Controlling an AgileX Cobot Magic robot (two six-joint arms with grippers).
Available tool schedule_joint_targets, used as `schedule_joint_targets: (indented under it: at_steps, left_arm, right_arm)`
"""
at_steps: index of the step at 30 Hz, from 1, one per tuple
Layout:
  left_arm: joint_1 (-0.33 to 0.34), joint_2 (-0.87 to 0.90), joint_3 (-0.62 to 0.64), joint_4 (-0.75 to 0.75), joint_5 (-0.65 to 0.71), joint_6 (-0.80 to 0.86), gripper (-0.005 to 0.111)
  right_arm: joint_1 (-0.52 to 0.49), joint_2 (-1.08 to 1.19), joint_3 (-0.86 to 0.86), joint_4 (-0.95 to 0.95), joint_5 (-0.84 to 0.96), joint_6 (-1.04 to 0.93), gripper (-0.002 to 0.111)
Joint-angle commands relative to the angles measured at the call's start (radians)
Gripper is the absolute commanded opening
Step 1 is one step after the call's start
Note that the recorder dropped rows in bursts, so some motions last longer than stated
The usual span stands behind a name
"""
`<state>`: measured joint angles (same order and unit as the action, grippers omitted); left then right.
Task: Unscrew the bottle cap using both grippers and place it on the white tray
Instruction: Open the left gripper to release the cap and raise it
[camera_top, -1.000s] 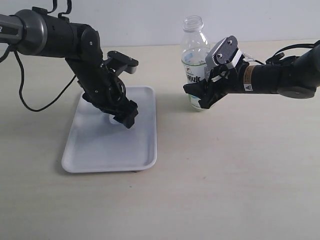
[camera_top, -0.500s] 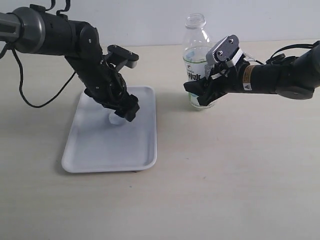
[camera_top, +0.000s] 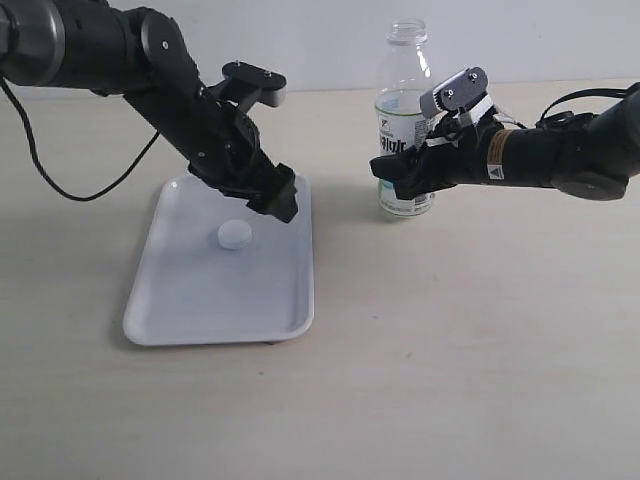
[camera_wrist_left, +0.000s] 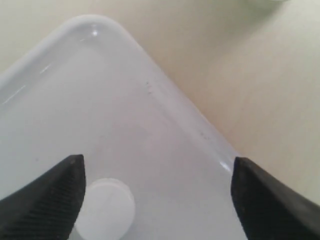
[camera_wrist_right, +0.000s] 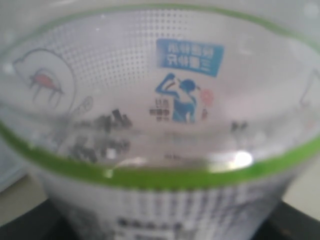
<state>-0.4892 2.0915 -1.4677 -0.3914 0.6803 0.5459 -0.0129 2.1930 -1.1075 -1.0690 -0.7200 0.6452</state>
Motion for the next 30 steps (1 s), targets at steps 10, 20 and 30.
schedule_joint_targets:
  at_steps: [10, 20, 30]
  left_arm:
    - [0.002, -0.083, 0.028, -0.105, 0.021, 0.104, 0.076]
    - [0.002, -0.083, 0.028, -0.180, 0.026, 0.180, 0.076]
    - [0.002, -0.083, 0.028, -0.180, 0.028, 0.191, 0.076]
  right_arm:
    - [0.002, 0.003, 0.066, 0.124, -0.057, -0.140, 0.000]
    - [0.002, 0.003, 0.070, 0.124, -0.059, -0.145, 0.011]
    - [0.002, 0.003, 0.070, 0.082, -0.059, -0.147, 0.053]
